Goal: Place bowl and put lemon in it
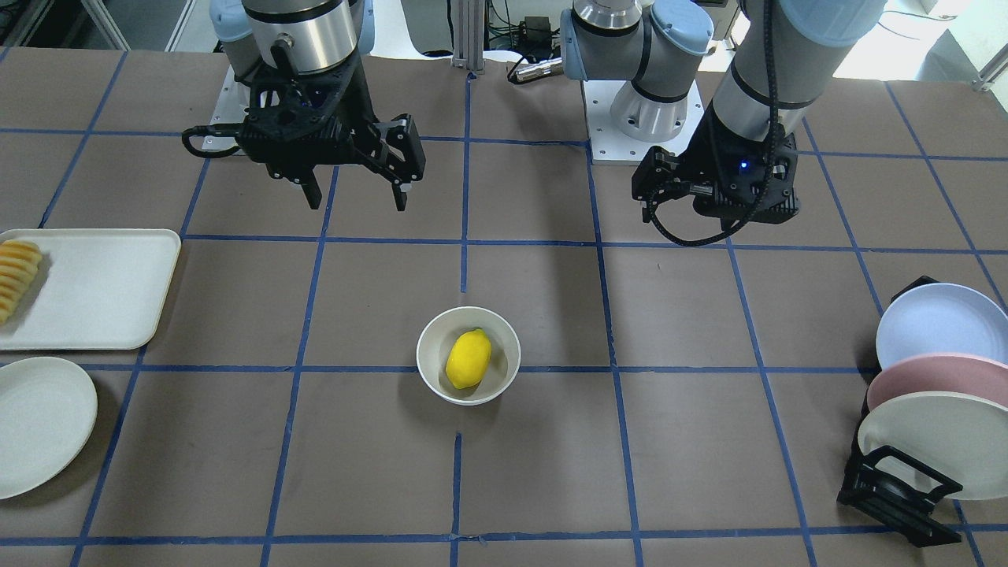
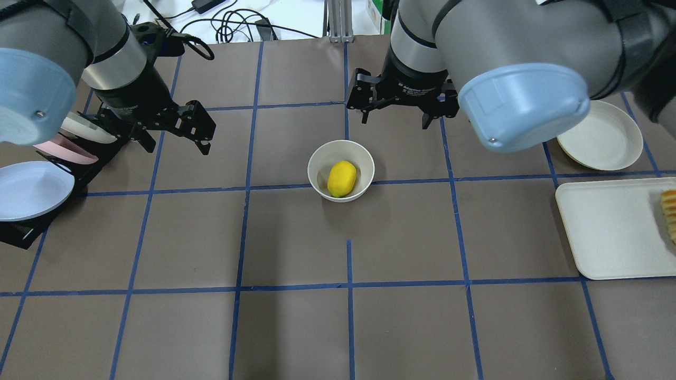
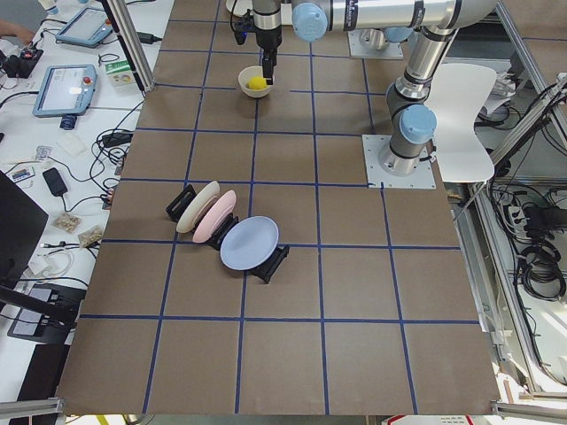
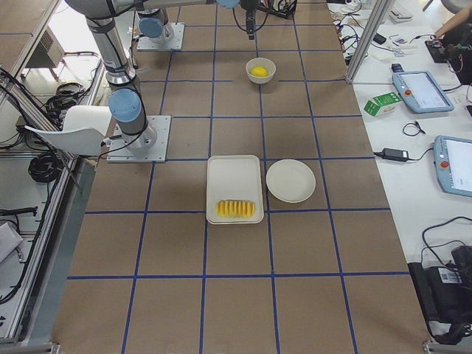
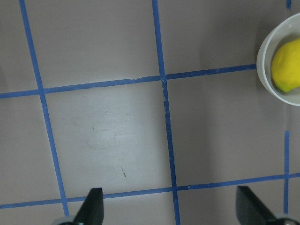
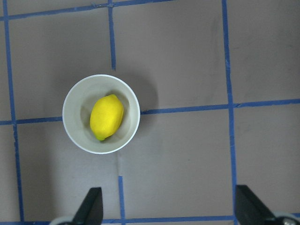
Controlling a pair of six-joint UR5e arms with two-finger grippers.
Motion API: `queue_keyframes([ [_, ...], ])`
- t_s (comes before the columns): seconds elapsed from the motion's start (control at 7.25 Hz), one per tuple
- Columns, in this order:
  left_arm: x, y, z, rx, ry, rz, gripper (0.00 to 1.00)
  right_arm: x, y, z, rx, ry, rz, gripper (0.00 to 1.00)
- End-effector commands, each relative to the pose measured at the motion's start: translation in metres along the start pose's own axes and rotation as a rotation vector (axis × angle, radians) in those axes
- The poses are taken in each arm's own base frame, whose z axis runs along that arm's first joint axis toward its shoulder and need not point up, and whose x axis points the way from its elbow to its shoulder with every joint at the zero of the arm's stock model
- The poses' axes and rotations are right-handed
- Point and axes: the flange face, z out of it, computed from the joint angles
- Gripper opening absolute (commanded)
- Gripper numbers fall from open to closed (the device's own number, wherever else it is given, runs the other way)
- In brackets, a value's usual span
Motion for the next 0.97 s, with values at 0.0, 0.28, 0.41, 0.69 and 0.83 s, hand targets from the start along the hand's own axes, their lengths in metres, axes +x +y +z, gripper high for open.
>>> queue_keyframes([
  [0.0,-0.001,0.001,0.000,0.000,-0.003,0.004,1.00,0.082,-0.022,-0.020,-0.011,0.030,-0.082,1.00],
  [0.28,-0.001,0.001,0.000,0.000,-0.003,0.009,1.00,0.112,-0.013,-0.029,-0.069,0.038,-0.117,1.00],
  [0.41,0.000,0.001,0.000,0.002,-0.004,0.003,1.00,0.112,-0.012,-0.028,-0.074,0.038,-0.110,1.00],
  [0.69,-0.001,0.000,-0.001,0.011,-0.005,0.007,1.00,0.111,-0.011,-0.027,-0.077,0.035,-0.111,1.00],
  [0.83,-0.001,0.000,-0.001,0.011,-0.005,0.013,1.00,0.111,-0.011,-0.027,-0.077,0.036,-0.111,1.00],
])
